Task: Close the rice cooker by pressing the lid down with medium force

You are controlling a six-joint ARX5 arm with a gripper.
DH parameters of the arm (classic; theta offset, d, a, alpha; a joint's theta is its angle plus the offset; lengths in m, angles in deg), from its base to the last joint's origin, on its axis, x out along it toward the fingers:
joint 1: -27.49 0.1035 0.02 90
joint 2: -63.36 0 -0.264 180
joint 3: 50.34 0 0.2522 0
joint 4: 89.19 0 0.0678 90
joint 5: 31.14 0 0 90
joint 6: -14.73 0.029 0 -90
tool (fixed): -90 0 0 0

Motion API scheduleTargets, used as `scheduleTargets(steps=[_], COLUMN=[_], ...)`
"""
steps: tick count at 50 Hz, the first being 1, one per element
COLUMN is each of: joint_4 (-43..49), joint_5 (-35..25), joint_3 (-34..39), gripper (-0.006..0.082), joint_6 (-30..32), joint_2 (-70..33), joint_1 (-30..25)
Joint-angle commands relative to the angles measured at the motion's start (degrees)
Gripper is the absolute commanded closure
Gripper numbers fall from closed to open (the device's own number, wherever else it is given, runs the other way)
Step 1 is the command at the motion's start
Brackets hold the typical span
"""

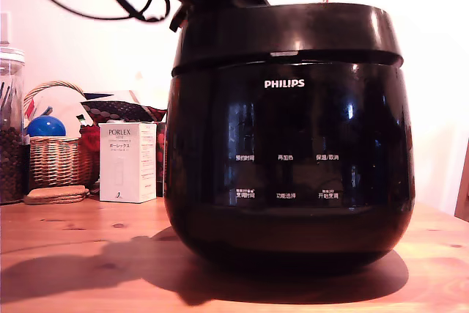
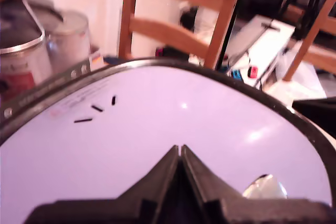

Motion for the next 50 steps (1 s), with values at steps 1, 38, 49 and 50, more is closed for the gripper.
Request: scheduleTargets(steps=[1, 38, 49, 50], joint_4=[-0.7, -15.6, -15.0, -14.9], joint_5=[1.4, 6.8, 6.9, 6.9], joint_3=[5.5, 18.3, 18.3, 18.3], gripper=[0.0789, 0.0789, 0.0789, 0.0789], joint_6=[-0.1, 3.4, 3.3, 3.3], joint_2=[-1.7, -6.7, -9.0, -9.0], joint_1=[-0.3, -1.5, -2.8, -2.8])
